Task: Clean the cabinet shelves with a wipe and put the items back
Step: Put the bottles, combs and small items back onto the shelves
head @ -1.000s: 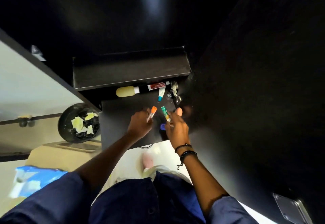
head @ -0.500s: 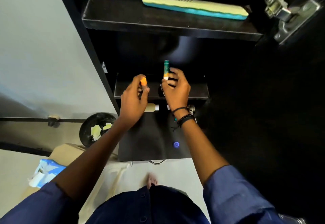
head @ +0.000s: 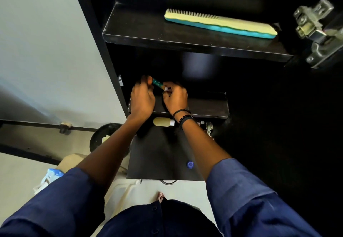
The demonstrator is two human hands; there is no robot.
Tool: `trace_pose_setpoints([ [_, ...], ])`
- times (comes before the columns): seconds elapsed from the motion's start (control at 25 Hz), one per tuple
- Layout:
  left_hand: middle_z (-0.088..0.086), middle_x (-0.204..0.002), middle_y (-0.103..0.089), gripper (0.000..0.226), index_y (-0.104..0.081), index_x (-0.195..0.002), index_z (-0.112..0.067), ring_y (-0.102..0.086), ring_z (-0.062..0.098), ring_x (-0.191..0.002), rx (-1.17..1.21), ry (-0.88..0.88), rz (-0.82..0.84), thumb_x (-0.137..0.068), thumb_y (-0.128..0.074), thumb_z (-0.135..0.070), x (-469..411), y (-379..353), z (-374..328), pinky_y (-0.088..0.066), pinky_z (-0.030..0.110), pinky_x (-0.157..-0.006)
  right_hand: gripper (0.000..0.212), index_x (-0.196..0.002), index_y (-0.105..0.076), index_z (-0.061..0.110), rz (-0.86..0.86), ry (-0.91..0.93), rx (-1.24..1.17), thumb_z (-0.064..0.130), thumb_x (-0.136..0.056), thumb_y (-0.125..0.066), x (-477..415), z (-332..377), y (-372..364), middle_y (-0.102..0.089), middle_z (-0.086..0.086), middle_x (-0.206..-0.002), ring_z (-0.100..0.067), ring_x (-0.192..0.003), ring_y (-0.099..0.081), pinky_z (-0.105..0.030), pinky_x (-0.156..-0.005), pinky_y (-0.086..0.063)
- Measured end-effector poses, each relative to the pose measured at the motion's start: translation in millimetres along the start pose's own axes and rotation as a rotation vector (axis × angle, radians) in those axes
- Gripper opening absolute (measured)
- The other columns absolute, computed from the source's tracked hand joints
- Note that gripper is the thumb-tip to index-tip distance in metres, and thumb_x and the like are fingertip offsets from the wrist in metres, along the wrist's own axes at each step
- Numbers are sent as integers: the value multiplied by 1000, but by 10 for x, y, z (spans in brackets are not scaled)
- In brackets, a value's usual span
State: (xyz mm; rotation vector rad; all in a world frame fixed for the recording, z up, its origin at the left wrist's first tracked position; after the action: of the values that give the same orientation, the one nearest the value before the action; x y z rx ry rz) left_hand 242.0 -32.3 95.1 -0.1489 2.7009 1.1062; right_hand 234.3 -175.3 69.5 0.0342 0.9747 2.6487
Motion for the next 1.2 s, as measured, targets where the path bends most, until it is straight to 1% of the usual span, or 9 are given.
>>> trace_pose_setpoints([
  [0.12, 18, -112, -56, 23, -49, -116, -6, -52, 38, -109, -2, 63, -23, -93, -47, -8, 28, 10, 52, -39, 43, -91, 33, -115, -67, 13, 21, 57, 103, 5, -84, -59, 8, 48, -18, -67, -13, -110, -33, -99, -64, -40, -85, -54],
  [0.32, 18, -120, -52, 31, -46, -124, -5, -48, 35, -117, -17, 128, -21, -94, -48, -13, 62, 6, 95, -39, 43, -98, 35, -122, -63, 12, 56, 60, 128, 13, -87, -63, 56, 48, -33, -66, -13, -115, -31, -104, -63, -40, -87, -54],
  [0.48, 20, -120, -52, 28, -46, -121, -2, -51, 36, -115, 15, 157, -41, -96, -49, -15, 107, 61, 73, -40, 43, -98, 35, -121, -63, 9, 23, 104, 113, 10, -86, -64, 112, 94, 46, -65, -12, -118, -30, -105, -62, -38, -89, -53],
  [0.6, 20, -121, -53, 28, -46, -121, -3, -53, 38, -112, 27, 154, -40, -96, -49, -15, 119, 96, 40, -42, 44, -94, 35, -120, -63, 7, 10, 130, 97, 8, -85, -65, 154, 117, 80, -64, -12, -119, -29, -105, -62, -38, -90, -52],
  [0.76, 19, -121, -53, 28, -46, -122, -5, -55, 38, -110, 13, 141, -20, -96, -51, -16, 147, 104, 11, -42, 45, -92, 37, -121, -62, 6, 9, 149, 108, 9, -85, -66, 218, 119, 94, -62, -12, -122, -29, -111, -59, -41, -94, -51],
  [0.92, 18, -123, -51, 29, -46, -122, -6, -57, 37, -107, 30, 150, -9, -95, -52, -16, 138, 100, 18, -46, 47, -92, 41, -124, -60, 8, 12, 148, 121, 11, -84, -67, 230, 85, 109, -60, -11, -125, -28, -116, -56, -40, -96, -49],
  [1.0, 17, -125, -49, 32, -44, -123, -6, -56, 36, -109, 36, 153, -4, -94, -54, -15, 219, 87, 11, -44, 44, -93, 42, -126, -58, 10, 19, 154, 136, 12, -85, -66, 297, 65, 116, -59, -10, -126, -28, -117, -55, -38, -97, -48],
  [1.08, 15, -129, -46, 39, -40, -127, -6, -55, 34, -111, 27, 148, -10, -93, -57, -14, 306, 75, -11, -42, 41, -92, 43, -128, -57, 11, -12, 171, 151, 13, -86, -65, 354, 71, 165, -58, -9, -127, -27, -117, -53, -34, -97, -47],
  [1.2, 14, -137, -38, 56, -31, -138, -7, -52, 33, -116, 94, 142, -10, -90, -60, -11, 359, 62, 39, -45, 44, -98, 40, -126, -58, 9, -104, 229, 112, 12, -86, -62, 493, 149, 289, -60, -7, -124, -24, -115, -52, -24, -95, -41],
])
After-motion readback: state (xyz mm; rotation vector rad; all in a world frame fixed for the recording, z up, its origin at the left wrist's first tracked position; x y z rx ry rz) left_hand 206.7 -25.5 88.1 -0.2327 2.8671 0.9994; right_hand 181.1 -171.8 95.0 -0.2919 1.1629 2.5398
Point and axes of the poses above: each hand's wrist, its own x-axis away from the middle knuckle, its own y-axis out of the back of the hand, z = x × y, the point moved 9 cm from there along -x, towards the middle knuckle
